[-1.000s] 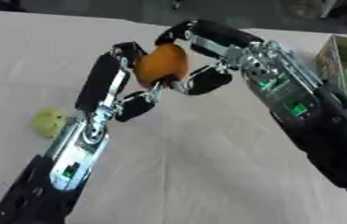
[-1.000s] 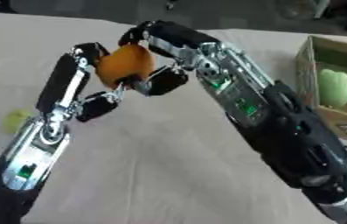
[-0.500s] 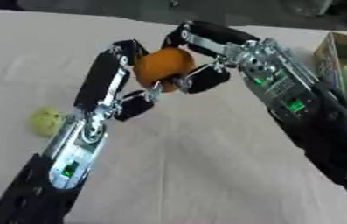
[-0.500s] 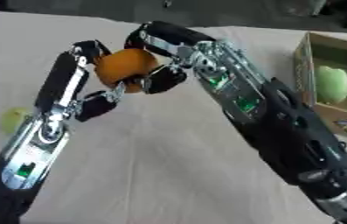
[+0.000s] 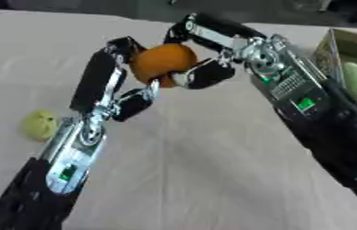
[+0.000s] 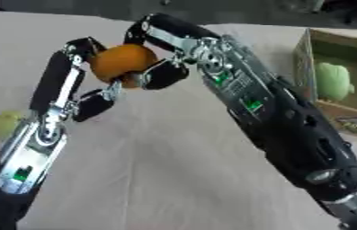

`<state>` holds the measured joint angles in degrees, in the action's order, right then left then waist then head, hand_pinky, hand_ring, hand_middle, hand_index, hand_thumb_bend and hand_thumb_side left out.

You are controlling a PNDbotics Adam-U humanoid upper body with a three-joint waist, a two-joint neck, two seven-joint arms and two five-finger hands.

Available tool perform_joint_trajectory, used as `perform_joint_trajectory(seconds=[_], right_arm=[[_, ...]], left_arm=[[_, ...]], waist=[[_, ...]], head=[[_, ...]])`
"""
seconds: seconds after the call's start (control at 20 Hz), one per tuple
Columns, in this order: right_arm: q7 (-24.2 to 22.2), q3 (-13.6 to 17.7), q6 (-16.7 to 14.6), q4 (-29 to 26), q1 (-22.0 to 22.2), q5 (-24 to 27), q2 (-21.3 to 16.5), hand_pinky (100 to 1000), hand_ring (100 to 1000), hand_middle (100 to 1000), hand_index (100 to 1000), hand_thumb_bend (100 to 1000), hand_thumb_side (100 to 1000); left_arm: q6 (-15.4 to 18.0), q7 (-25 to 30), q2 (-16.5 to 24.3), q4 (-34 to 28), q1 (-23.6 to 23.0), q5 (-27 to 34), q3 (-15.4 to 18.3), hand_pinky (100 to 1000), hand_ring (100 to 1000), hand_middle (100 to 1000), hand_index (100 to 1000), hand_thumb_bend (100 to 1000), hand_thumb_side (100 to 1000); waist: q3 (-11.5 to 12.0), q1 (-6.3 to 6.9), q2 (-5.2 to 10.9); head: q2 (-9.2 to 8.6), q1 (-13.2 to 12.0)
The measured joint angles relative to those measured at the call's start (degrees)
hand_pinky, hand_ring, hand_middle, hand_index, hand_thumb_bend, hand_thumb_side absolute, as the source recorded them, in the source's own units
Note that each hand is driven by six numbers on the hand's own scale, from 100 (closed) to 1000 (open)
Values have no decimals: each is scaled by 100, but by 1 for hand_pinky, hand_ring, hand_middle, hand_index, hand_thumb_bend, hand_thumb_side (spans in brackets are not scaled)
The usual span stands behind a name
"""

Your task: Pick up the objects with one hand, pass them to the other hand, and then place them into the box on the other side of the table.

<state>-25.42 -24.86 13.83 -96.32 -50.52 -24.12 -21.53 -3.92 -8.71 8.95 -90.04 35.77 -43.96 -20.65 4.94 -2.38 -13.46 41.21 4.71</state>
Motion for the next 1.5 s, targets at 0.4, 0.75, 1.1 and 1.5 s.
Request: perform_joint_trajectory(seconds=[0.4, 0.75, 1.1, 1.5], right_arm=[[264, 549, 418, -641, 307, 460, -540, 892, 799, 441, 629, 100, 100], [760, 1268, 877, -999, 874, 1098, -1170, 901, 807, 448, 641, 100, 100], [1516, 2005, 1112, -660, 1299, 1386, -1883, 902, 812, 456, 653, 100, 100], [1996, 2368, 1083, 935, 887, 852, -1839, 898, 812, 463, 659, 100, 100]], left_arm=[[-224, 119, 210, 64, -130, -105, 157, 680, 720, 677, 824, 420, 410], [-432, 75, 677, -52, -320, 150, 349, 670, 703, 654, 797, 377, 361], [-649, 96, 1246, -341, -529, 477, 550, 664, 692, 636, 781, 367, 333], [-887, 39, 1752, -784, -763, 862, 827, 661, 683, 627, 774, 345, 316]], waist=[[-62, 30, 0], [-63, 91, 0], [-67, 129, 0], [-66, 167, 0]], head=[[0, 110], [0, 273], [0, 551], [-6, 867]])
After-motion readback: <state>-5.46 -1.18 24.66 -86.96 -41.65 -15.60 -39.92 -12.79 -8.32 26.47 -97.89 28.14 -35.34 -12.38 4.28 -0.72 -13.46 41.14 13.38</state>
